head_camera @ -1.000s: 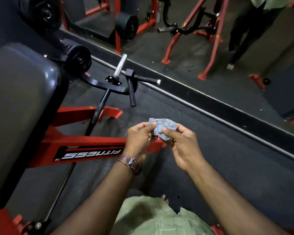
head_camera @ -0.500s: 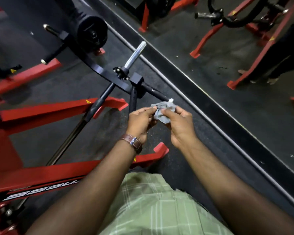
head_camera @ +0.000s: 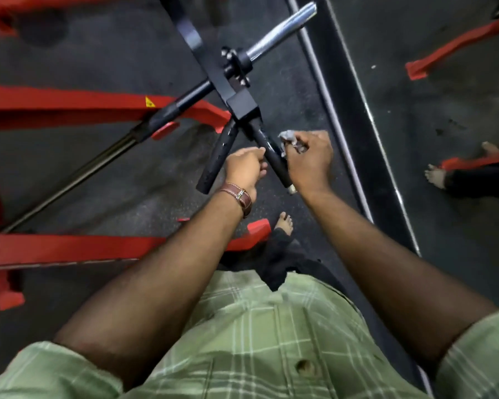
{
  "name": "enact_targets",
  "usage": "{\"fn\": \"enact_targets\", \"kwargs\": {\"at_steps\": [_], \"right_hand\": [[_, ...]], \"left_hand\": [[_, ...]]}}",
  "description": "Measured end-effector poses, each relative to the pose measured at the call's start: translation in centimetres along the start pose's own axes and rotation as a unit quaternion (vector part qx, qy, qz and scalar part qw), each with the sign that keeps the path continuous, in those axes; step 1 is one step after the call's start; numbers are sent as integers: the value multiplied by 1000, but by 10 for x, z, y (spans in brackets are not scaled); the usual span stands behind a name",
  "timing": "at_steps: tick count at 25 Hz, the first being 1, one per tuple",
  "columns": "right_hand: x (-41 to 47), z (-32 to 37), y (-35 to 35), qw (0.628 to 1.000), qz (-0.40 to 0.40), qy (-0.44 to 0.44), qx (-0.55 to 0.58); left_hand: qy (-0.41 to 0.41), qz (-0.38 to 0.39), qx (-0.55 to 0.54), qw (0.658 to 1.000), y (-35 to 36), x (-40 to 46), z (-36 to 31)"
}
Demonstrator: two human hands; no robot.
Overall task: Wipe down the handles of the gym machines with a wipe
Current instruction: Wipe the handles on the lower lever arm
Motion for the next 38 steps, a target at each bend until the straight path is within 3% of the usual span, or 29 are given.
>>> {"fn": "enact_targets", "kwargs": {"at_steps": [3,5,11,15,19,25,31,38], "right_hand": [[18,5,31,985,154,-72,5],[18,5,37,968,213,-136,5],[42,2,42,967,170,-174,79],[64,30,57,964,178,-184,72],[28,-8,23,960,206,-190,29],[67,36,59,963,153,-207,76],[12,-20,7,948,227,-223,31],[59,22,52,953,204,-213,62]], "left_hand": [[6,-67,-63,996,3,12,9],[9,-91,-103,990,5,13,16],[19,-149,-205,967,20,2,33],[27,-149,-202,968,20,4,35],[30,-141,-212,967,20,3,34],[35,-123,-232,964,20,12,37],[33,-120,-212,969,16,13,31],[37,-107,-233,966,15,17,35]]}}
Point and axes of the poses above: each hand's wrist, its own x-axis towards the middle knuckle, its own y-axis out of the palm, z = x × y, the point moved 8 cm from there along x, towards the middle knuckle, and after that the axes turned 3 degrees about y, right-handed, at the moved point
